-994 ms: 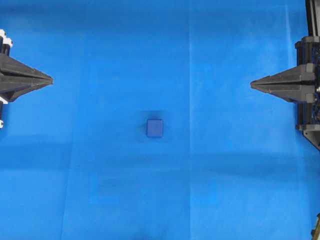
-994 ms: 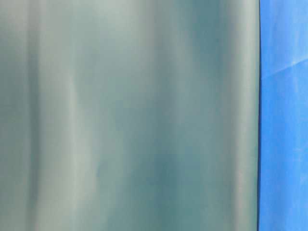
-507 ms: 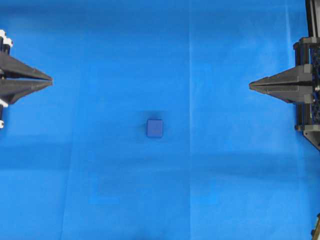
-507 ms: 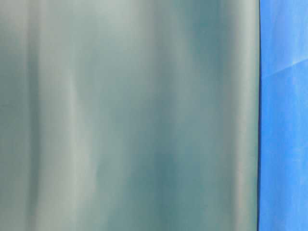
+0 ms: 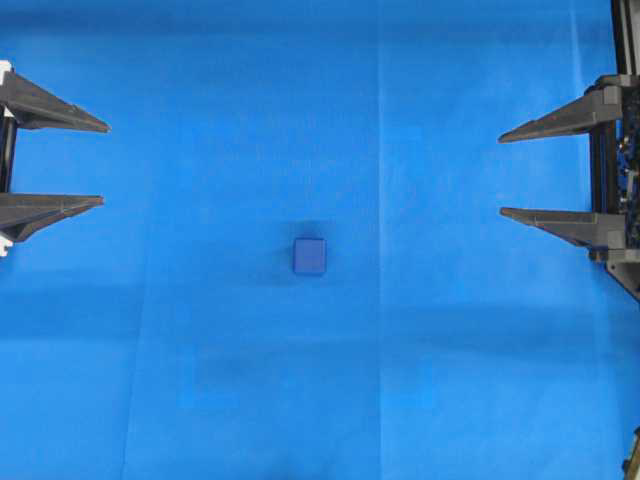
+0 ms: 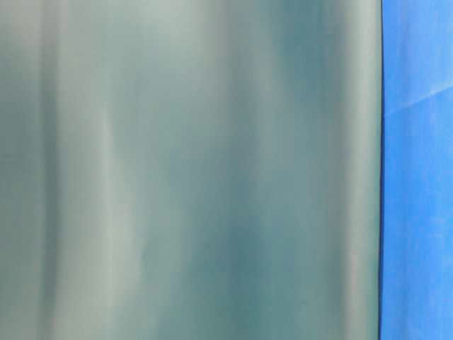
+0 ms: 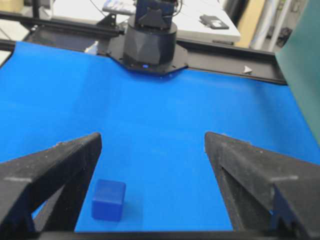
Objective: Handover the blue block to the right arm after grasping it with the left arm, then place it in the designated position.
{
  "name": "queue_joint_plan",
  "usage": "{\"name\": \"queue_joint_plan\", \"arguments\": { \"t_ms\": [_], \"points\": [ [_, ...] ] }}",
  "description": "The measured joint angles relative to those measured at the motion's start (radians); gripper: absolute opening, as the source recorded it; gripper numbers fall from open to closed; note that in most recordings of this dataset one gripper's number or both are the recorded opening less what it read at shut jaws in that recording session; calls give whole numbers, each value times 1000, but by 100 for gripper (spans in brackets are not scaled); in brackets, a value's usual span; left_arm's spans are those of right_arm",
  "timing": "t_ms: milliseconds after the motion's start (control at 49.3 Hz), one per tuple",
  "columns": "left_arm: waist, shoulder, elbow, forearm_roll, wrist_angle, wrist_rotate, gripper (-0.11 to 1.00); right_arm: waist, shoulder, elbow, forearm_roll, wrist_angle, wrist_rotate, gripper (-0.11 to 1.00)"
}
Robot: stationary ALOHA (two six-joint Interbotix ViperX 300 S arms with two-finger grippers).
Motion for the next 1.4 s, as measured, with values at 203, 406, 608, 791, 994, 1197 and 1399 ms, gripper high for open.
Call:
{"name": "queue_joint_plan", "arguments": {
  "t_ms": [203,406,608,791,994,1197,1399],
  "points": [
    [0,0,0,0,0,-2,92,0,0,0,0,0,0,97],
    [0,9,0,-2,0,-2,92,-2,3,0,0,0,0,97],
    [0,83,-18,0,-18,-2,92,-3,20,0,0,0,0,97],
    [0,198,-63,0,-84,-2,92,-11,32,0,0,0,0,97],
    [0,374,-146,-2,-149,-2,92,-23,34,-8,0,-2,0,97],
    [2,529,-250,0,-193,-2,92,-26,34,-8,0,-2,0,97],
    [-3,638,-350,-2,-195,11,92,-28,34,-8,0,0,0,97]
  ]
}}
